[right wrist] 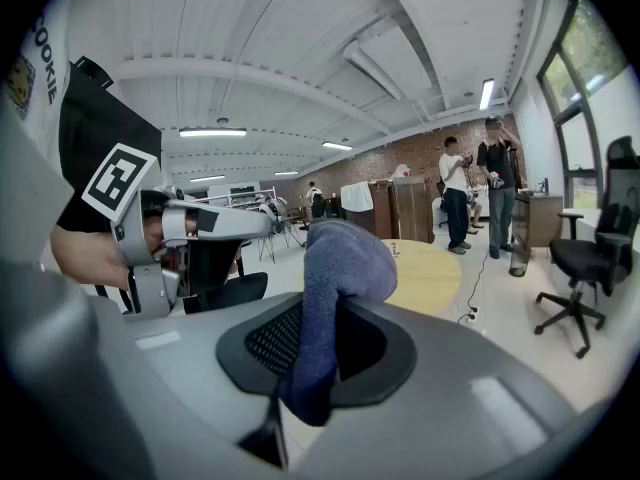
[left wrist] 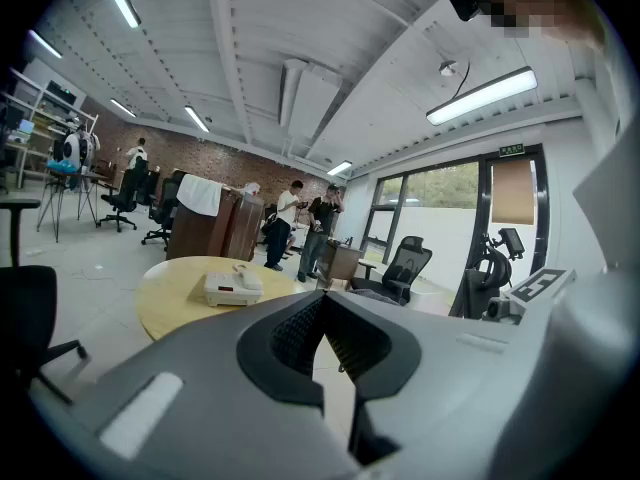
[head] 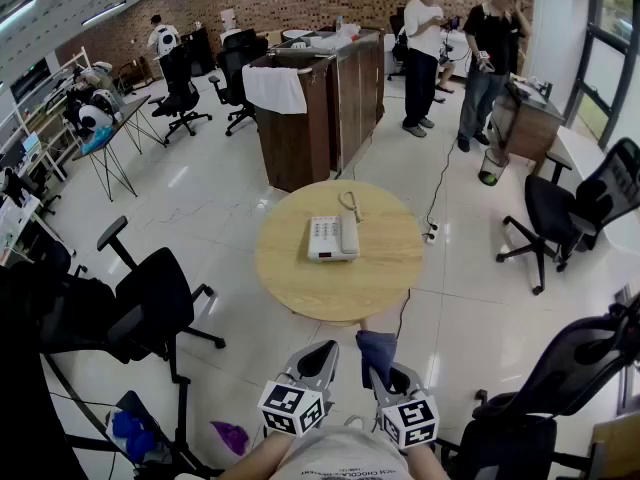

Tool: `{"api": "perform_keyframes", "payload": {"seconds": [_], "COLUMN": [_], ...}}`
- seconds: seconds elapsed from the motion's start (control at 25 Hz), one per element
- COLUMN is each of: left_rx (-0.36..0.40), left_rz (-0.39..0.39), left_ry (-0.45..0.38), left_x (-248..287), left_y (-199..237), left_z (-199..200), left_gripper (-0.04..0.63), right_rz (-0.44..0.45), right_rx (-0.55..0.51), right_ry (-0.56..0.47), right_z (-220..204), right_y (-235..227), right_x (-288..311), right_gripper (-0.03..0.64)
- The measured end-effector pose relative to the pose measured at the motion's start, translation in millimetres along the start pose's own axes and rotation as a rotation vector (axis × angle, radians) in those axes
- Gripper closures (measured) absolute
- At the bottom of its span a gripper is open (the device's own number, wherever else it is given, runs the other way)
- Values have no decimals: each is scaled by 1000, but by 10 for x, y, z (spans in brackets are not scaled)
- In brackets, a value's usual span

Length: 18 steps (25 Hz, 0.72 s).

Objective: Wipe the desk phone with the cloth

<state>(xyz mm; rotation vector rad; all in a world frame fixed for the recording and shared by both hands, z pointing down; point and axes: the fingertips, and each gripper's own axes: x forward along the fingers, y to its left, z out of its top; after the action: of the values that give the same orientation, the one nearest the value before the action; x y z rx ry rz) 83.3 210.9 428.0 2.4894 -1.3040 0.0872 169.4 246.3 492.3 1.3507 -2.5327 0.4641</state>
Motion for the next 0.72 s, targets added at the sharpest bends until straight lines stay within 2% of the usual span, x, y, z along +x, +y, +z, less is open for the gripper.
{"api": "perform_keyframes", "payload": {"seconds": [0.2,0.36,0.72], "left_rx": [-19,3,-11], "left_rz": [22,27,74], "left_ry": [1,6,-5], "left_x": [106,183,407], "left_y": [-42,-5,526], "left_z": [-51,-63,31], "left_gripper": [603,603,603], "right_rz": [2,3,38], "right_rx": [-10,13,-2], "right_ry": [7,-1,3], "right_z": [-10,5,175], "right_y": [-195,-264,-288], "right_x": [-70,-15,505], "right_gripper": [552,552,552]}}
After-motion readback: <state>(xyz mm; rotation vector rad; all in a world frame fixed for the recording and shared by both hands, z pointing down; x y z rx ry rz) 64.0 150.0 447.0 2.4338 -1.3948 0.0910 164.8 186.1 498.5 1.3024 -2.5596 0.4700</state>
